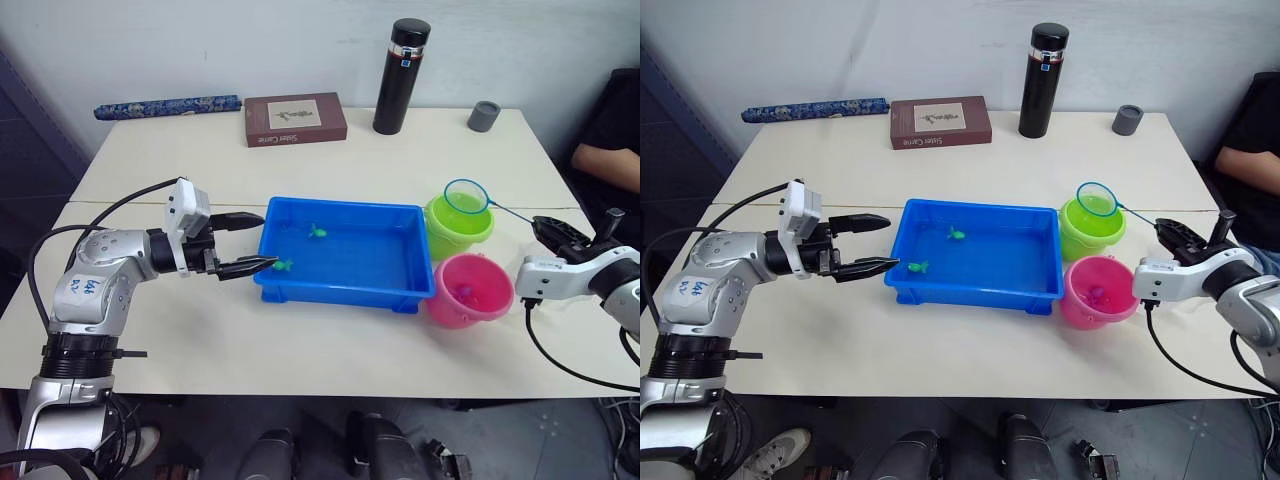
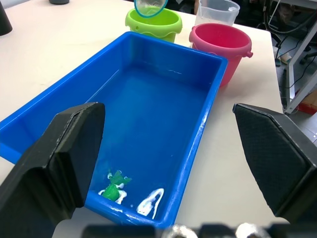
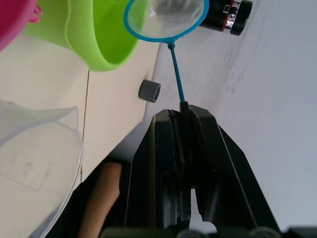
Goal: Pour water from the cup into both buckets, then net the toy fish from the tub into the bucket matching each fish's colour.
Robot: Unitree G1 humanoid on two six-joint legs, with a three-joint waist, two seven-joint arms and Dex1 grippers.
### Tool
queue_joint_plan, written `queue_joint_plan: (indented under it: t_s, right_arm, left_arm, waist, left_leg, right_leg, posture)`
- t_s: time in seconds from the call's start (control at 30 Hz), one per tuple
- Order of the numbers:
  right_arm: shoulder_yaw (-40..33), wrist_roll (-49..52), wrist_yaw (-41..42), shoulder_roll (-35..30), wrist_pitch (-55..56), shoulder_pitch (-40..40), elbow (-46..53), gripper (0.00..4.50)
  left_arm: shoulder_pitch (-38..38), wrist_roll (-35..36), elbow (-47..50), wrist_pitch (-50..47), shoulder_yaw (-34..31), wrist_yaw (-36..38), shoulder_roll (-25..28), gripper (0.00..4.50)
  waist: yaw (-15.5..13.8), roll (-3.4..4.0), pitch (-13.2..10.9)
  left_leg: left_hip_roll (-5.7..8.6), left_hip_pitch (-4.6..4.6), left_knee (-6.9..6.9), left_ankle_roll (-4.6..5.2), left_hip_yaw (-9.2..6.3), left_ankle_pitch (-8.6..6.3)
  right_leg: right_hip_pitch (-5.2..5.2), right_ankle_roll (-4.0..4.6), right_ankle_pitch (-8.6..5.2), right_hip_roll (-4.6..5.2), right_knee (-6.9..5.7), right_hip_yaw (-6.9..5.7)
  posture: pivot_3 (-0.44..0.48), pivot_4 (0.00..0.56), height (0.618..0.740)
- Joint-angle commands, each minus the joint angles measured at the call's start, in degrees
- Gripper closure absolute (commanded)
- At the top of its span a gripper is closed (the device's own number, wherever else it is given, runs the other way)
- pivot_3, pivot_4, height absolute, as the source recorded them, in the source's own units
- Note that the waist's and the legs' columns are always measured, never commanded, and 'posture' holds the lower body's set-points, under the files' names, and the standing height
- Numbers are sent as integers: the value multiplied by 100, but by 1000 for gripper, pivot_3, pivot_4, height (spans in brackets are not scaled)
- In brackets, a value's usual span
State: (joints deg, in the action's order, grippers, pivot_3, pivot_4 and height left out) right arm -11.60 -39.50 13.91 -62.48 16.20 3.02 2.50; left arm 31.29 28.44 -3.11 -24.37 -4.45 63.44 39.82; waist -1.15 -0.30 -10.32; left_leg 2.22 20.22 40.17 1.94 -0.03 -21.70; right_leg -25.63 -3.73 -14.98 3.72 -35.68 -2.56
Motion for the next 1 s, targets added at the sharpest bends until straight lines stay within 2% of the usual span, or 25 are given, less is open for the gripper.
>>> queue_joint_plan:
  t_s: [0.03, 0.17, 0.27, 0.37, 0.43, 0.57, 0.73, 1.0]
  right_arm:
    - [-180, -67, -137, -126, 14, 55, 67, 4500]
    - [-183, 565, 408, -119, 21, 314, 329, 4500]
    - [27, 1483, 1280, 76, -335, 728, 615, 4500]
    - [493, 2908, 2608, 454, -1503, 1221, 1168, 4500]
    - [766, 3486, 3262, 583, -2272, 1514, 1438, 4500]
    - [1240, 4293, 4044, 858, -3901, 2350, 1564, 4500]
    - [1957, 4565, 4660, 1010, -4984, 3235, 1220, 4500]
    - [2603, 4740, 5209, 927, -6249, 3701, 1121, 4500]
  left_arm:
    - [85, 11, 63, 64, -85, 8, 27, 40]
    - [43, 2, 43, 34, -180, -13, 140, 40]
    - [9, 35, -57, 25, -344, -2, 316, 40]
    - [-194, 33, -41, 9, -477, 18, 498, 40]
    - [-325, 46, 33, -33, -543, -21, 565, 40]
    - [-653, 108, 269, -142, -734, -123, 671, 40]
    - [-1146, 207, 640, -265, -1059, -294, 768, 40]
    - [-1591, 348, 1113, -467, -1395, -493, 789, 40]
  waist:
    - [0, 0, 0]
    - [15, 0, 0]
    - [95, 0, 0]
    - [147, -2, 0]
    - [144, -2, 0]
    - [111, -1, 0]
    - [93, -1, 0]
    - [104, -1, 0]
  left_leg:
    - [0, 0, 0, 0, 0, 0]
    - [0, -1, 0, 0, 1, 0]
    - [-2, -5, 0, -1, 4, 1]
    - [-14, -11, 0, -4, 1, 1]
    - [-17, -13, 0, -4, 0, 1]
    - [-13, -7, 4, -1, -6, 1]
    - [-11, 0, 4, 1, -23, -1]
    - [-5, 6, 2, 2, -26, -1]
  right_leg:
    - [0, 0, 0, 0, 0, 0]
    - [0, 0, 0, -2, -1, 2]
    - [0, 0, 0, -5, 1, 4]
    - [9, 2, 1, -17, 4, 2]
    - [11, 4, 2, -17, 0, 2]
    - [9, 5, 3, -8, 0, 0]
    - [9, 8, 2, -1, 8, -10]
    - [7, 8, 2, 7, 11, -14]
  posture:
    - [0, 150, 739]
    - [0, 150, 739]
    - [0, 150, 739]
    - [0, 150, 739]
    - [0, 150, 739]
    - [0, 150, 739]
    - [0, 150, 739]
    - [0, 150, 739]
